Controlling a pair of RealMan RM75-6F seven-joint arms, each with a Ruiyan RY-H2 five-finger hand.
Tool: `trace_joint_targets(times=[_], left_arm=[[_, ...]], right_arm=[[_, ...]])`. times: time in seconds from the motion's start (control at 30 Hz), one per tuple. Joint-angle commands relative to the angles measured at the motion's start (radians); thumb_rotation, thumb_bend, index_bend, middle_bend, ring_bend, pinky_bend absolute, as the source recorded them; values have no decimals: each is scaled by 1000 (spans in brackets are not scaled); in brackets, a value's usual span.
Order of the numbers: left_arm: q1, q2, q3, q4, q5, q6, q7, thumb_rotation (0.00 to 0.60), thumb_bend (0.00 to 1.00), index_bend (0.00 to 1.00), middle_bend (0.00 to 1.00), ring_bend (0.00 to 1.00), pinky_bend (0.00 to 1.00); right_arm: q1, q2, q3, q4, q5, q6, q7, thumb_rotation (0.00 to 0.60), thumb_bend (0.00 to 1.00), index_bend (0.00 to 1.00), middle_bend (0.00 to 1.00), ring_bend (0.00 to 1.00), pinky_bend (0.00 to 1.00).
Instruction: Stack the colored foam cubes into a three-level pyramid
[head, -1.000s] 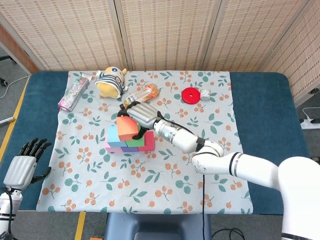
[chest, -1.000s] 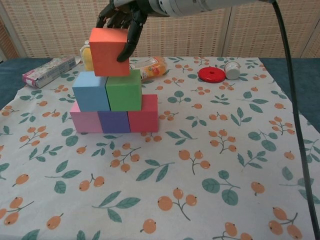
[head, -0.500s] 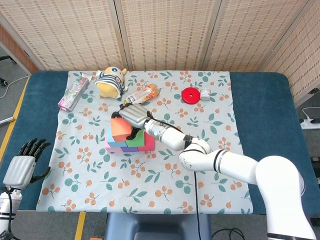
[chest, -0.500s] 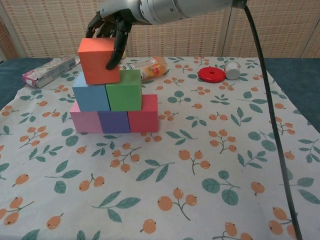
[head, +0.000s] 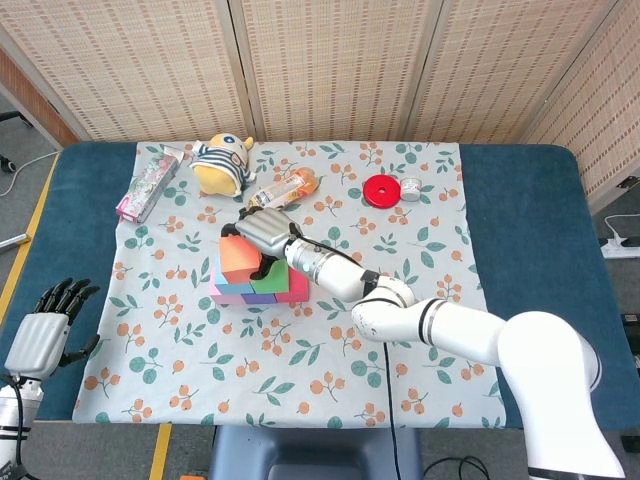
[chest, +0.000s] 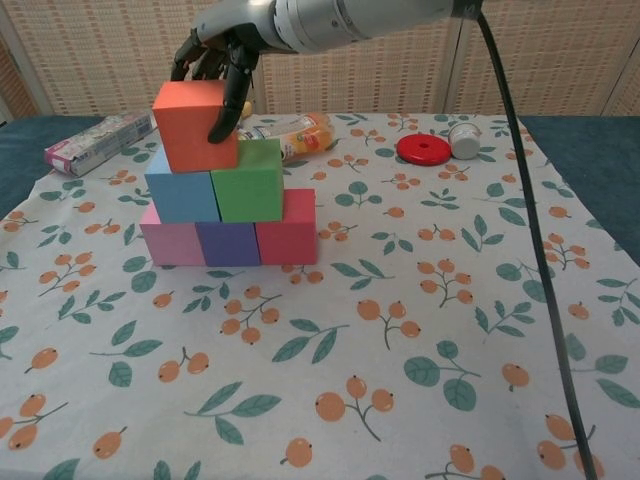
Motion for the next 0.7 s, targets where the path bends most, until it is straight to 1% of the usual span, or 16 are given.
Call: trace_joint_targets(times=[0.03,0.3,0.7], left_arm=[[0,0,0,1,1,0,-1,600,314,175,97,34,116],[-1,-2,0,6,3,-1,-5,600,316,175,97,34,116],[0,-9,1,17,3,-2,-11,600,314,175,96,33,116]], right_arm=[[6,4,-9,-6,16,6,-7,600,120,254,320,157,130],[15,23,-29,-32,58,27,-22,600,120,247,320,156,130],[41,14,-64,-29,118,41,-50,600,120,226,320,155,130]])
